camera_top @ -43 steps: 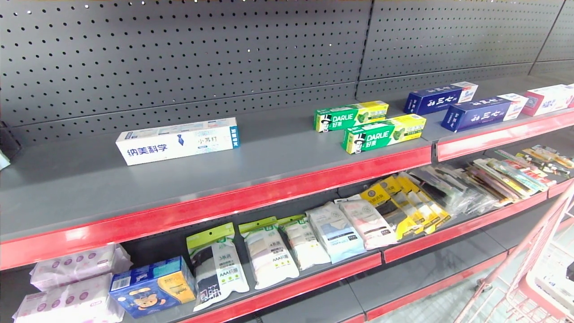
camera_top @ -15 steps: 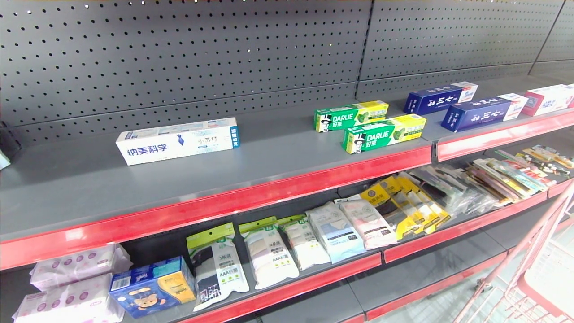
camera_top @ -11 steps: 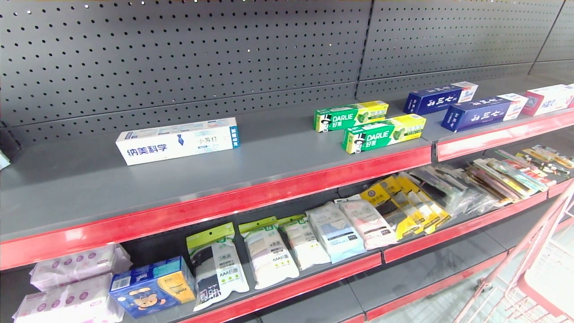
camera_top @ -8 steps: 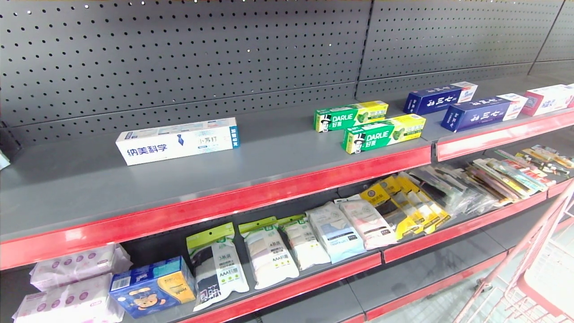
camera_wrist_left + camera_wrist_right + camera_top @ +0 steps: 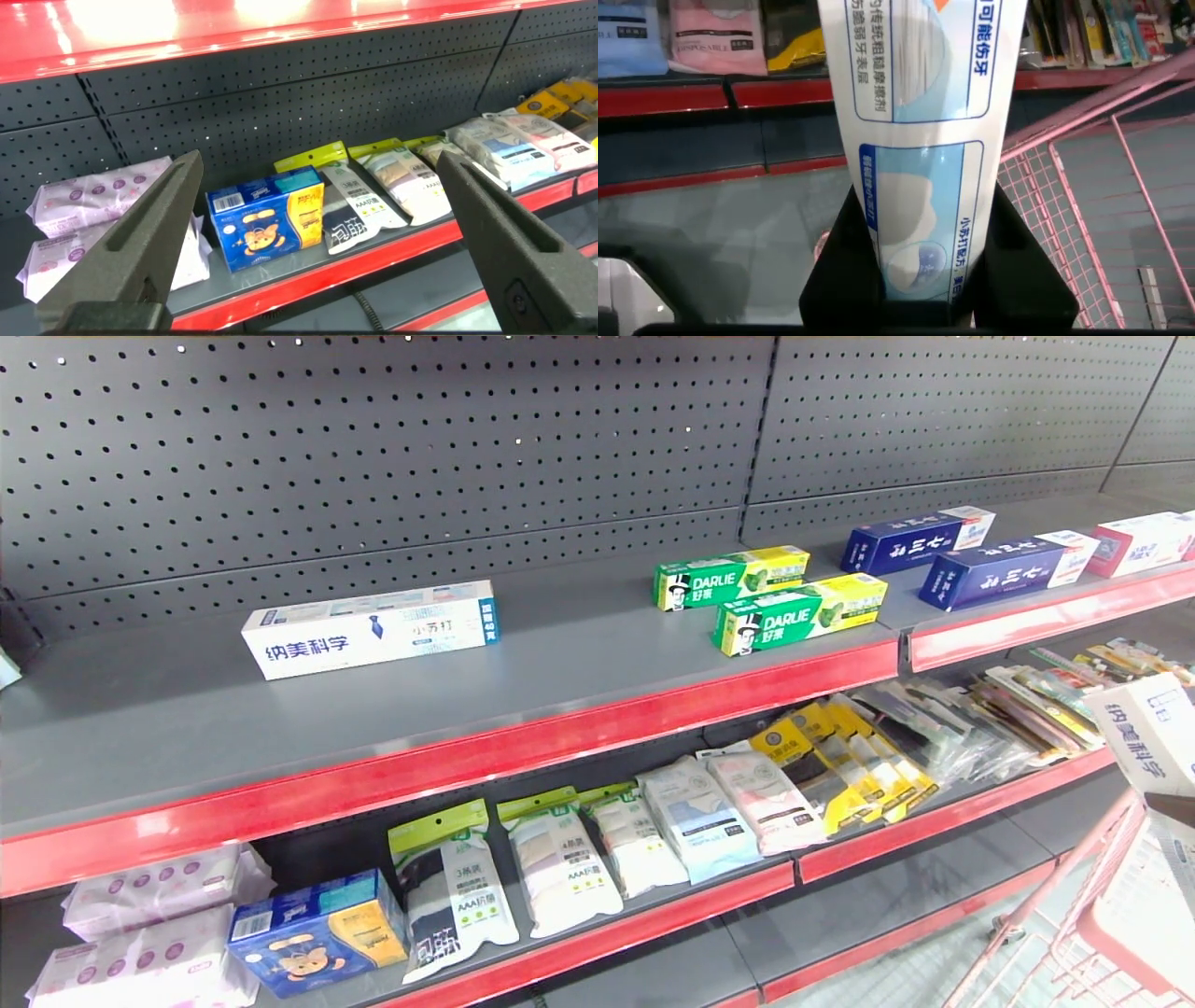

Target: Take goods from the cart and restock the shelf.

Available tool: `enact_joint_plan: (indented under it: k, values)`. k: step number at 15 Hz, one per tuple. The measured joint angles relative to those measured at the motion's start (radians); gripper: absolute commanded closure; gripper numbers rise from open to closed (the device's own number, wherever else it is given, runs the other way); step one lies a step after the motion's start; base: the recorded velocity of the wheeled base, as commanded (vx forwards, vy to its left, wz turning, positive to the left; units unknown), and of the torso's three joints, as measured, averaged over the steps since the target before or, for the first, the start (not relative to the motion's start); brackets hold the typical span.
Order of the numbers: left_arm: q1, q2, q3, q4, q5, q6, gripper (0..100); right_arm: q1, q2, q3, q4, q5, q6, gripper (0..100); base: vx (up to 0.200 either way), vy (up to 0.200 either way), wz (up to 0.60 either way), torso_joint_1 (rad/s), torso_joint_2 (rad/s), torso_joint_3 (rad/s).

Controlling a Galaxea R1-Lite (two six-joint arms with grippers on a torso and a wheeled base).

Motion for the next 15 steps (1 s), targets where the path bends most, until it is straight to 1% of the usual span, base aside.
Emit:
enact_joint_plan:
  k: [2, 4, 15]
  values:
    - [0.0, 0.0, 0.0, 0.0, 0.0, 0.0, 0, 0.045, -0.039, 0.018, -0.004, -0.013, 0.035, 100, 0.0, 0.0, 0.0, 0.0, 0.0, 0.0]
    - [0.0, 0.0, 0.0, 0.0, 0.0, 0.0, 0, 0.064, -0.075, 0.04, -0.021, -0.024, 0.041, 100, 0.0, 0.0, 0.0, 0.0, 0.0, 0.0]
    - [0.0, 0.0, 0.0, 0.0, 0.0, 0.0, 0, 0.078, -0.166, 0.088, -0.046, -0.03, 0.033, 100, 0.0, 0.0, 0.0, 0.0, 0.0, 0.0]
